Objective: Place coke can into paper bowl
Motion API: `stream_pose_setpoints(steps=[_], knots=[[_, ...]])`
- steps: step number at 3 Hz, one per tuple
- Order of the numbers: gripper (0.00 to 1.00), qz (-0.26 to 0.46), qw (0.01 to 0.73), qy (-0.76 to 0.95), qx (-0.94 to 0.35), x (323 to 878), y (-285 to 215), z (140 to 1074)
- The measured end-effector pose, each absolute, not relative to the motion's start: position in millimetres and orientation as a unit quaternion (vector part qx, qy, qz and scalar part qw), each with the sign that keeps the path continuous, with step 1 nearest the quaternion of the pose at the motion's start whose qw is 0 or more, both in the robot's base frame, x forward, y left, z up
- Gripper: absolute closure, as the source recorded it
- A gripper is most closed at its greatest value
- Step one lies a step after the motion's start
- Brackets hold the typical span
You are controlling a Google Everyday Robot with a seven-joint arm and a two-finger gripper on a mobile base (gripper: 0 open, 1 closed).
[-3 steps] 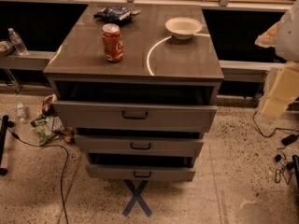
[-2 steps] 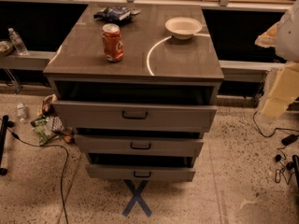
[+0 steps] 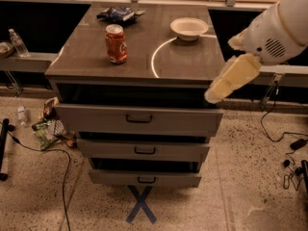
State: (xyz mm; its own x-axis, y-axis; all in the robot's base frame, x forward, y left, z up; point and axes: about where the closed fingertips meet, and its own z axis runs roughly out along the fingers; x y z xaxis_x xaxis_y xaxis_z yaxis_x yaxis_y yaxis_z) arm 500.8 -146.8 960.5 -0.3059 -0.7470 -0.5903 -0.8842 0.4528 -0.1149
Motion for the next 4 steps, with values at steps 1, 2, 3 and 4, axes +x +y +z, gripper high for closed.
stream_pose_setpoints(steps=[1,2,3,4], knots=[[0.00,0.208,0.367,0.778,-0.466,526,-94,959],[0.00,0.248,0.428,0.749,-0.440,553,-12,971],[0.00,0.237,0.455,0.746,-0.425,566,-15,982],[0.00,0.232,0.470,0.745,-0.413,572,-5,977]])
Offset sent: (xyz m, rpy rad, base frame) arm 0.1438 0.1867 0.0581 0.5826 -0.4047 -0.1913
